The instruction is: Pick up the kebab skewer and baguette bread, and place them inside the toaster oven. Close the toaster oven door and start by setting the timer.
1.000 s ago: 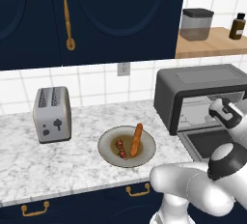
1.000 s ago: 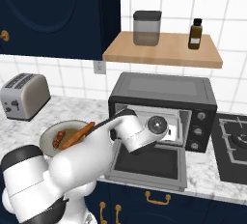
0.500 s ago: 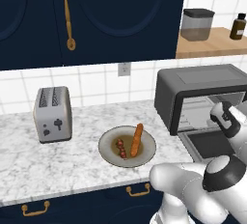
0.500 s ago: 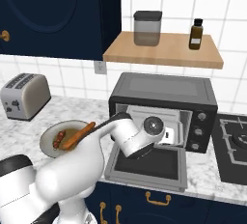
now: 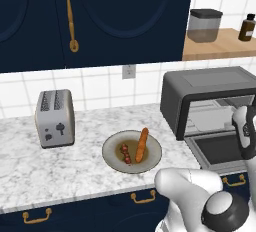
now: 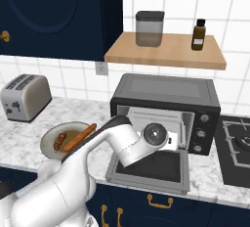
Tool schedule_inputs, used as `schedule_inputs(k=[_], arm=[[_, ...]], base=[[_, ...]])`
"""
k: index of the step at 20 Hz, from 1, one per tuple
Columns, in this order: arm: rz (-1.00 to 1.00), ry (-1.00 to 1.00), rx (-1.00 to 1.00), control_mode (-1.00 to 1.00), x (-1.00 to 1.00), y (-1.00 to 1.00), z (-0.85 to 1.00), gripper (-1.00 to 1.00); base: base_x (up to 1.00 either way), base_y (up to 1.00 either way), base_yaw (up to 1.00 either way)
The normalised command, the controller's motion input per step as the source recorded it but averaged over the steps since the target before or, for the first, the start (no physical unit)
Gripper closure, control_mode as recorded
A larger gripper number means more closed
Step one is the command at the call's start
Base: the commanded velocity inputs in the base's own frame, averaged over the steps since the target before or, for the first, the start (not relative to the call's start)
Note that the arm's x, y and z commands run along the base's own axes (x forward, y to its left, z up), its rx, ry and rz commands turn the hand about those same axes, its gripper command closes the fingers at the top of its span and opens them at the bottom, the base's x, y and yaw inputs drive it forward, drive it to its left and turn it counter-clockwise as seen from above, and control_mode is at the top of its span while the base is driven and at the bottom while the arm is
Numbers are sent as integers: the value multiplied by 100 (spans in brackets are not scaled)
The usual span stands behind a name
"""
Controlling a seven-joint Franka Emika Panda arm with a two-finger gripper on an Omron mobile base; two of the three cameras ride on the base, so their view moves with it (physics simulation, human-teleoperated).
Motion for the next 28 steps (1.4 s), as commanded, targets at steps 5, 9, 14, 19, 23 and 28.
schedule_inputs(k=[5,9,14,19,23,28], arm=[[0,4,2,-100,-34,8,61,-100],[0,11,1,-100,-45,33,52,-100],[0,7,0,-100,-71,53,33,-100],[0,11,0,-100,-54,78,14,-100],[0,9,0,-100,-31,97,9,-100],[0,13,0,-100,-21,92,14,-100]], base=[[0,0,0],[0,0,0],[0,0,0],[0,0,0],[0,0,0],[0,0,0]])
